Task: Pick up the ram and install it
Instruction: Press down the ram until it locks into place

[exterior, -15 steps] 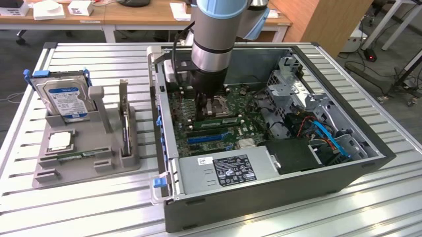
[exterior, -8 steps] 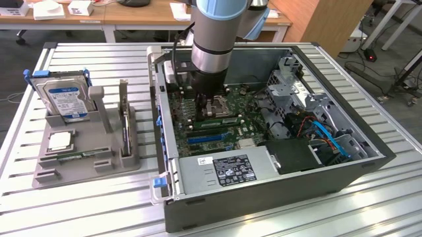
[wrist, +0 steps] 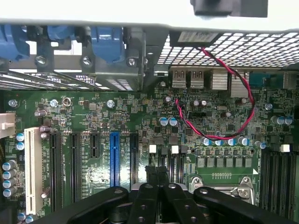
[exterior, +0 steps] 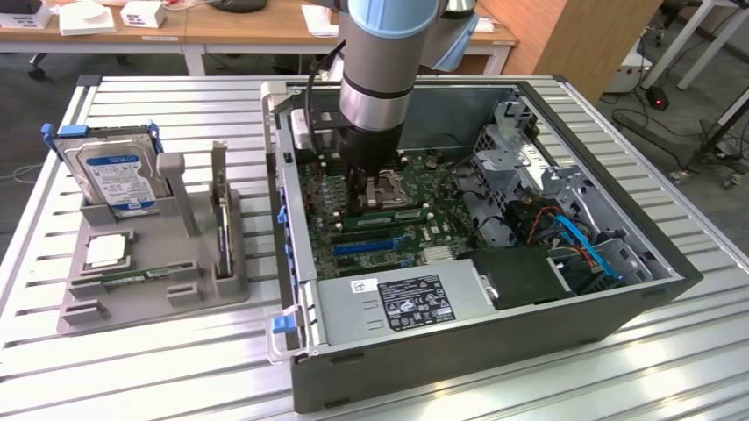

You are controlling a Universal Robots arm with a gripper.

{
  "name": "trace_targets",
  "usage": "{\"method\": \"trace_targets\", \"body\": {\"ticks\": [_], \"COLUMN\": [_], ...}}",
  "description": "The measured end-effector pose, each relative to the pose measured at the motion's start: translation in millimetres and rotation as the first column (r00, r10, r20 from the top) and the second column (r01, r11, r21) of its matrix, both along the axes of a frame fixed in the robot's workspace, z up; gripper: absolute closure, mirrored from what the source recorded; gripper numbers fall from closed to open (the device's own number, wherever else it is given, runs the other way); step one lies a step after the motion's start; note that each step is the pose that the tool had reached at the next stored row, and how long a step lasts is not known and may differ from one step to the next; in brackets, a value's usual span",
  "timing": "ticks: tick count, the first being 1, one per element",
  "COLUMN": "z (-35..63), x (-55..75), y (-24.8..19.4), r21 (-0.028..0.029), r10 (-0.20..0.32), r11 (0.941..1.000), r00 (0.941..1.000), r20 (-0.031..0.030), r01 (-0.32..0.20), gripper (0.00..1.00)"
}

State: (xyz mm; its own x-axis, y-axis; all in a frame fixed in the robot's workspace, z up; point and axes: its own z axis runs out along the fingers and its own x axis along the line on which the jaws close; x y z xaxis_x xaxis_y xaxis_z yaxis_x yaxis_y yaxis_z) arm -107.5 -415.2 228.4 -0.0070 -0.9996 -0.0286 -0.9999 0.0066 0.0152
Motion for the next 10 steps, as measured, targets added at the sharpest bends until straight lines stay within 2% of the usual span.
{"method": "trace_targets", "body": {"ticks": [10], "z": [-1.7], "x": [0.0], "y": [0.0], "r21": [-0.0003], "r10": [0.000], "r11": [1.0000], "r00": [1.0000], "r20": [-0.0002], "r01": [0.000], "gripper": [0.91]}}
